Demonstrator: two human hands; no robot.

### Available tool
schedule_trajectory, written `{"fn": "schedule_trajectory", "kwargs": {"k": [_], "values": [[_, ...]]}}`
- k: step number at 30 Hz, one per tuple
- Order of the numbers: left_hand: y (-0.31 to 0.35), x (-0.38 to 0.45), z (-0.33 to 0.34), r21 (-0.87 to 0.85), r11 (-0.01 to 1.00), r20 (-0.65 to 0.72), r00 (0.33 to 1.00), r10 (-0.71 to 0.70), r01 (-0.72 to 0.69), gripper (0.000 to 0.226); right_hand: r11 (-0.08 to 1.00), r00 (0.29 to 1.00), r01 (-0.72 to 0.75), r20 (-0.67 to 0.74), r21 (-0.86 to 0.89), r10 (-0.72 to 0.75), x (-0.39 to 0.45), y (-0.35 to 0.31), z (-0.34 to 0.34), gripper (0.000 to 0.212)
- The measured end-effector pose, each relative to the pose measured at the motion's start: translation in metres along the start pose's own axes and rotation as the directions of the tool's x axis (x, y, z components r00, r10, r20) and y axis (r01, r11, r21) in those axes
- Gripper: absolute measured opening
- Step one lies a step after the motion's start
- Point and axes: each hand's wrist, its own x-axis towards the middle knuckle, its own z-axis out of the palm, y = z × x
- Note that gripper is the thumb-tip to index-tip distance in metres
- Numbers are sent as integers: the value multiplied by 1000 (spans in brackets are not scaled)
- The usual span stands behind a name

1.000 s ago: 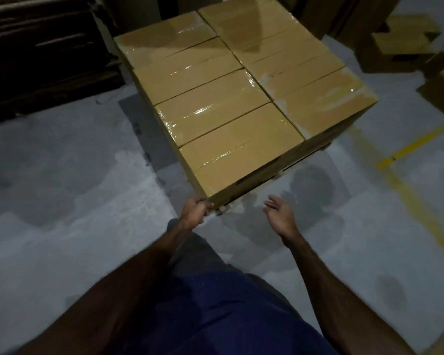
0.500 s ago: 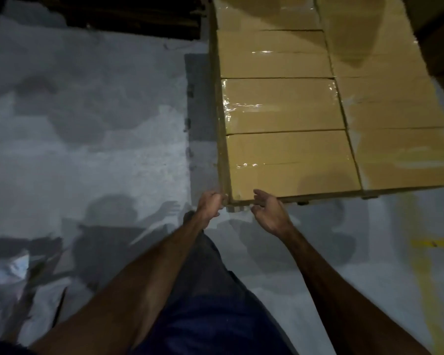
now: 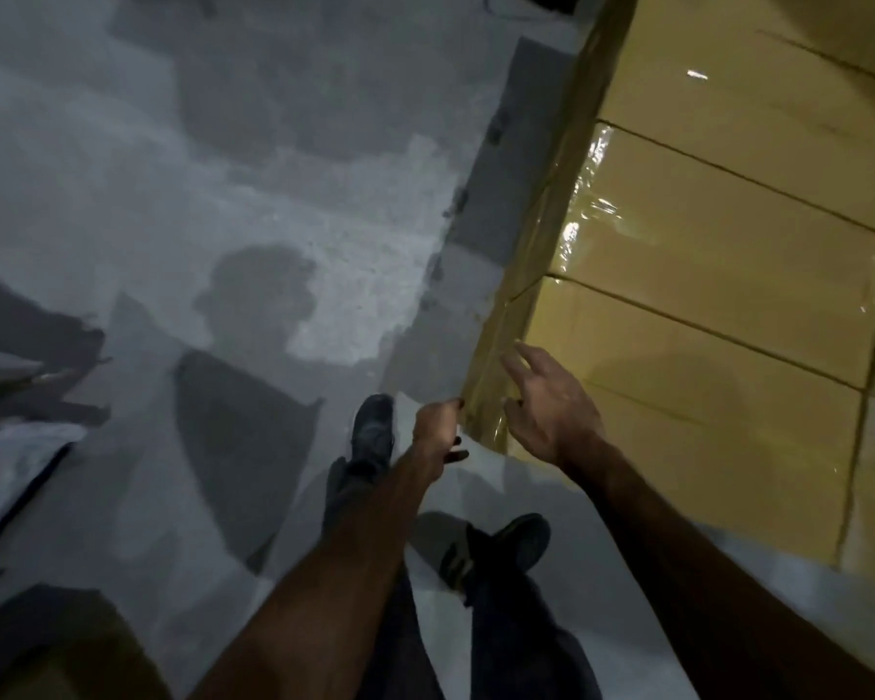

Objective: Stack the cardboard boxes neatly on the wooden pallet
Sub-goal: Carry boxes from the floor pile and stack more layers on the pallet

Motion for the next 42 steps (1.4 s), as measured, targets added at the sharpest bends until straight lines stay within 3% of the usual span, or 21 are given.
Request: {"fn": "schedule_trajectory", "kwargs": {"k": [4, 8, 12, 19, 29, 35, 42], "values": [[-24, 49, 17, -152, 987, -8, 999, -53, 51, 32, 950, 992, 130, 38, -284, -124, 38, 27, 9, 67], [-43, 74, 34, -382, 904, 123, 980, -155, 191, 41, 865, 973, 222, 48, -451, -225, 64, 56, 10, 58], [-50, 90, 46, -476, 837, 182, 962, -206, 269, 47, 859, 967, 240, 31, -453, -254, 81, 69, 8, 64], [-42, 98, 55, -456, 857, 80, 970, -230, 241, 40, 805, 964, 250, 60, -538, -260, 98, 73, -4, 66], [-45, 98, 65, -462, 870, -33, 978, -208, 170, 51, 781, 945, 264, -12, -566, -328, 93, 79, -2, 60], [-45, 98, 67, -457, 875, -35, 980, -195, 158, 44, 787, 942, 279, -5, -550, -337, 96, 84, -2, 61], [-37, 98, 70, -433, 884, 17, 982, -189, 177, 16, 857, 938, 313, -9, -410, -346, 103, 95, 12, 63]]}}
